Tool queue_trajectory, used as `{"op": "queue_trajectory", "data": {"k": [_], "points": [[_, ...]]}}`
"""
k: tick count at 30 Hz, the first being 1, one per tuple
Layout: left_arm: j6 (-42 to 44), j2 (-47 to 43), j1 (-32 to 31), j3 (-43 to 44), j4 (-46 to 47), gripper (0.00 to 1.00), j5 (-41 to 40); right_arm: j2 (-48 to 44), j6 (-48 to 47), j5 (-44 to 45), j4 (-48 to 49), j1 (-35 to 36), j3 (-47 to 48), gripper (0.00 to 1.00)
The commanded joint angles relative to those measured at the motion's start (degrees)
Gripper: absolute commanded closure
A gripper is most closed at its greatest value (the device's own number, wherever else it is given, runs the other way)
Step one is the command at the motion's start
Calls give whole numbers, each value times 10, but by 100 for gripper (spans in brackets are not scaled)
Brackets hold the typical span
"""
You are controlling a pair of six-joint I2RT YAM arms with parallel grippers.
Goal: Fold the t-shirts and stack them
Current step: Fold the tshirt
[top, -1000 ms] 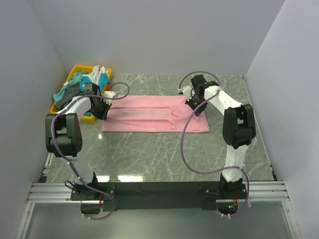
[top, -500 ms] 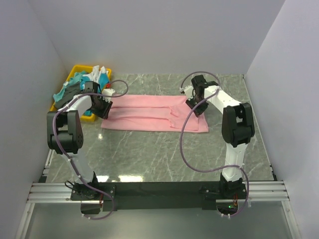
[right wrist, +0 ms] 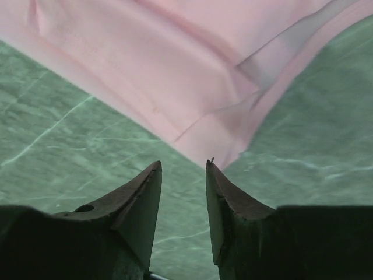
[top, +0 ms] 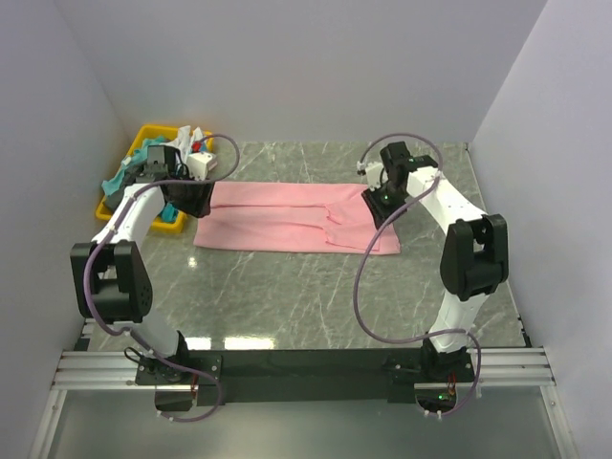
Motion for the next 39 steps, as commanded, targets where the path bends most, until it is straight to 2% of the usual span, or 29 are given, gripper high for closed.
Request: {"op": "queue_trajectory", "data": {"k": [1, 10, 19, 27, 32, 39], "points": [[-23, -19, -1, -16, -2, 41, 21, -7, 64, -43, 2, -1, -41, 56], [-19, -35, -1, -34, -6, 39, 15, 23, 131, -47, 76, -2, -83, 60], [-19, -31, -1, -29, -6, 39, 15, 67, 164, -44, 93, -5, -88, 57], [-16, -32, -1, -36, 0, 39, 15, 55, 182, -32, 94, -9, -107, 58], [-11, -39, 0, -48, 4, 39, 14, 16, 185, -34, 87, -19, -130, 58], [-15, -39, -1, -56, 7, 39, 18, 12, 204, -38, 86, -24, -121, 62]]}}
